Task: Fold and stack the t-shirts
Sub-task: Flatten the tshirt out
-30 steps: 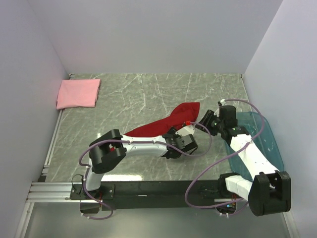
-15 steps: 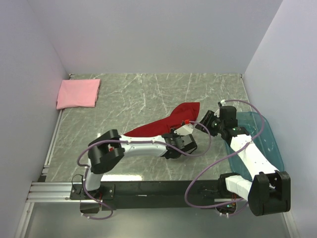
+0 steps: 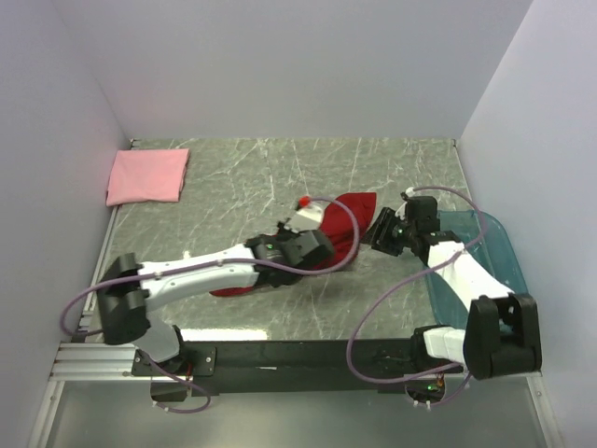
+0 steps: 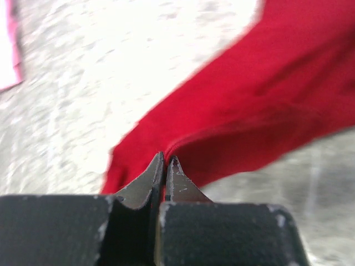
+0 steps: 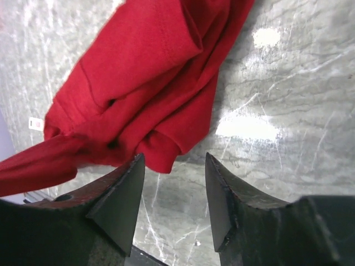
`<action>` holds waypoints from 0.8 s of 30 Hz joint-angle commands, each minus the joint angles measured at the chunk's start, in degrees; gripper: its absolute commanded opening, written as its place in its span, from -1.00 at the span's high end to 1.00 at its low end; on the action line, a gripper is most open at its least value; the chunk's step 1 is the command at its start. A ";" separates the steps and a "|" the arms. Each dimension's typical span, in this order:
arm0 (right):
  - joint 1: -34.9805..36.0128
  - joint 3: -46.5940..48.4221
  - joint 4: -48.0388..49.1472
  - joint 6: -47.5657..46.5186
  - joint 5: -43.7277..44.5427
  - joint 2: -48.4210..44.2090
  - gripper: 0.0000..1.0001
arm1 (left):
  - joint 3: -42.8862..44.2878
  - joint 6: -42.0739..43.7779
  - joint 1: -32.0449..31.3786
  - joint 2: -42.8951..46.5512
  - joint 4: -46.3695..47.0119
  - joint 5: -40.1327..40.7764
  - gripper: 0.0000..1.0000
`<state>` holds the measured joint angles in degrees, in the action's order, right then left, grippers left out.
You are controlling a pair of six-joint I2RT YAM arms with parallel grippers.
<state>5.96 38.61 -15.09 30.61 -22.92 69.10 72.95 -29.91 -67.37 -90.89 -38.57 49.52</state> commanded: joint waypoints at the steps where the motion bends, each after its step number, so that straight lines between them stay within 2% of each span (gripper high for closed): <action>1: 0.64 3.57 3.49 0.15 -1.52 3.92 -0.11 | -2.72 -3.83 2.50 9.38 -5.45 4.97 0.99; 10: 0.99 8.41 11.65 7.61 -1.61 13.94 -0.30 | -11.07 -10.60 5.67 31.36 -11.09 4.19 0.99; 17: 2.13 12.10 16.94 13.60 0.68 22.21 -0.31 | -13.62 -13.33 6.29 41.14 -11.88 3.39 0.99; 22: 2.92 14.38 16.76 13.42 3.13 26.17 -0.18 | -12.04 -14.47 6.38 43.78 -16.53 5.32 0.99; 24: 3.27 15.79 15.62 12.63 3.84 26.78 -0.06 | -11.08 -14.74 6.38 44.22 -17.85 6.20 0.99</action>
<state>8.45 51.09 -0.89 43.03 -21.63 95.68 59.42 -43.03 -61.30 -47.59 -53.39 52.82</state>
